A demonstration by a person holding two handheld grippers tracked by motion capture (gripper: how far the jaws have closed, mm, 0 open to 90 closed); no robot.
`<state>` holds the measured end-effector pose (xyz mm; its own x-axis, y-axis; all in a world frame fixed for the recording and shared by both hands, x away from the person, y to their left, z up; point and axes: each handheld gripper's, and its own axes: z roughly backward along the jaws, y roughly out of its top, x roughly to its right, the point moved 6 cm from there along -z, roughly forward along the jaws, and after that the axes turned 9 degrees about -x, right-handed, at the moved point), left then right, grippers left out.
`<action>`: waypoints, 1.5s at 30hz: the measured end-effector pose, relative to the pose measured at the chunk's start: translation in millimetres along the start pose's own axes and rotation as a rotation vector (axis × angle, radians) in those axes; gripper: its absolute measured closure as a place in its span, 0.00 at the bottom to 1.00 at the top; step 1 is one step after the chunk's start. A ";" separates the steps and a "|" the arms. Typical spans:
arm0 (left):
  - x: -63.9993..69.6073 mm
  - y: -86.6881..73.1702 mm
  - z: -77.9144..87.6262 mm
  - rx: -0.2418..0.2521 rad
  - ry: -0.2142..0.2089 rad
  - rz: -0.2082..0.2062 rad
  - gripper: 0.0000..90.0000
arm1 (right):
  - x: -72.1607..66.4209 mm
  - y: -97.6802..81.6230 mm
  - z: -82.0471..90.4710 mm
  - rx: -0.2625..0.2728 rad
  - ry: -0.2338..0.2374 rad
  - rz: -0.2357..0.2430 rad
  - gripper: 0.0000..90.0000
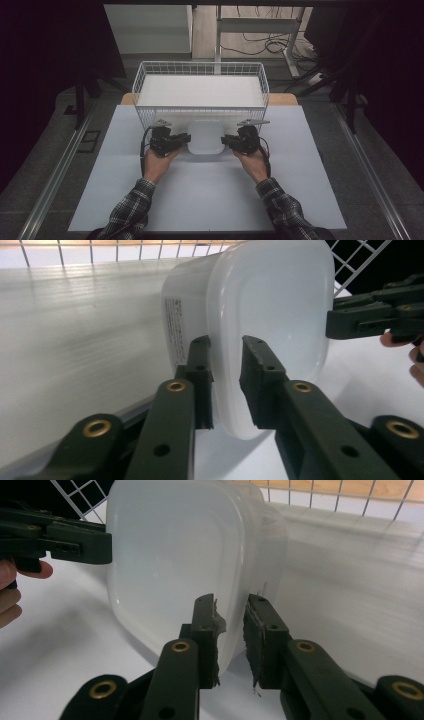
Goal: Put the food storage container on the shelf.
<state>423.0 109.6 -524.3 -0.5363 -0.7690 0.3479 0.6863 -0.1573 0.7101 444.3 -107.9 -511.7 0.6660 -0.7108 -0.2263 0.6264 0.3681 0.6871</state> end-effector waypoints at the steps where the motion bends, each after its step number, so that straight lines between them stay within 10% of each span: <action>1: -0.1 0.1 -2.1 -0.003 0.008 -0.010 0.81 | 0.4 1.2 -1.1 0.006 -0.006 0.004 0.80; 17: -10.6 20.8 -12.3 0.083 0.185 -0.074 0.62 | 8.8 19.5 -10.5 0.093 -0.113 0.015 0.72; 22: -3.5 20.8 3.6 0.124 0.169 -0.096 0.54 | 4.8 19.4 -2.3 0.094 -0.100 0.063 0.78; 35: 14.8 -30.4 32.9 0.084 0.074 -0.129 0.21 | -20.0 -4.8 13.9 0.042 -0.009 0.163 0.99; 45: 19.4 -71.6 52.9 0.045 0.147 -0.222 0.10 | -43.2 -16.1 -11.1 -0.021 0.029 0.227 0.99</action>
<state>337.5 138.8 -536.0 -0.5920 -0.8009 0.0899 0.5353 -0.3074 0.7867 409.9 -76.4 -520.6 0.8018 -0.5913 -0.0872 0.4672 0.5290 0.7085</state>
